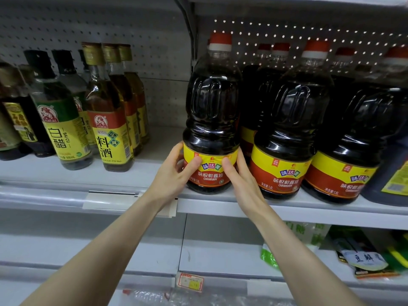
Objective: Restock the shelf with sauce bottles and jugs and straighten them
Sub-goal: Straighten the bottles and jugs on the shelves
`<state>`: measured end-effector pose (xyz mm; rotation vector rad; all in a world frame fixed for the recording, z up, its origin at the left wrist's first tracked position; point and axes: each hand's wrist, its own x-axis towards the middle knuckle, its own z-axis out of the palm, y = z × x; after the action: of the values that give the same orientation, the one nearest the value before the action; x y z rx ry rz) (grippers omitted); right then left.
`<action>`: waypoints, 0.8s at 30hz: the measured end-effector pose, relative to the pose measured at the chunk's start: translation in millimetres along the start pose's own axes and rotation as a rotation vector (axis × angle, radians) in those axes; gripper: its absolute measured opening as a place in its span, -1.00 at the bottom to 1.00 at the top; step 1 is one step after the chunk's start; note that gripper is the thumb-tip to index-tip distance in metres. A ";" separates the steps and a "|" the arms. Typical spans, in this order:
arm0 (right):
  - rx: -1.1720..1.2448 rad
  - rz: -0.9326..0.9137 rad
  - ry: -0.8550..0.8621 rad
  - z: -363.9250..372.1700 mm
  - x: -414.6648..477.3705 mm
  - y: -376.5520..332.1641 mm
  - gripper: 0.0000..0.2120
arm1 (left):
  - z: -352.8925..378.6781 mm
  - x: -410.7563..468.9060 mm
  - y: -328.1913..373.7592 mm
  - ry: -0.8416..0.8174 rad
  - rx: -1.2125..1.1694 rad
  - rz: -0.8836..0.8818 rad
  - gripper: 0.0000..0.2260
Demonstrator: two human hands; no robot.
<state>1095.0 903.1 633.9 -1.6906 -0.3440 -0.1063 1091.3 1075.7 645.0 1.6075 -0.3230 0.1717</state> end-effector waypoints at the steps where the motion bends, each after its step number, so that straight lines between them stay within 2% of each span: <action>1: 0.004 0.001 0.001 0.1 0.4 0.1 -0.44 | -0.5 0.6 -0.1 -0.002 0.000 -0.004 -0.57; 8: -0.003 0.012 -0.005 0.6 1.7 -0.1 -0.40 | -1.3 3.4 -2.7 -0.004 -0.008 -0.031 -0.53; 13: 0.000 0.012 0.015 3.7 -4.8 -5.9 -0.42 | -1.8 -4.1 5.2 -0.017 0.003 -0.027 -0.61; 16: 0.049 -0.026 0.030 4.1 -17.1 -17.2 -0.49 | 5.9 -12.8 12.5 0.075 0.058 0.002 -0.62; 18: 0.069 -0.038 0.068 -1.8 -28.9 -25.0 -0.57 | 14.7 -20.5 16.9 0.218 0.126 0.005 -0.61; 21: 0.000 -0.037 0.181 -19.4 -48.3 -30.4 -0.65 | 28.2 -35.0 23.5 0.416 0.234 0.010 -0.71; 24: -0.049 -0.049 0.308 -43.0 -68.0 -33.3 -0.88 | 48.6 -46.4 31.6 0.391 0.207 0.020 -0.79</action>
<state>1026.4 853.4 654.1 -1.6833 -0.1528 -0.4093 1033.4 1031.0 657.6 1.7316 -0.0183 0.5406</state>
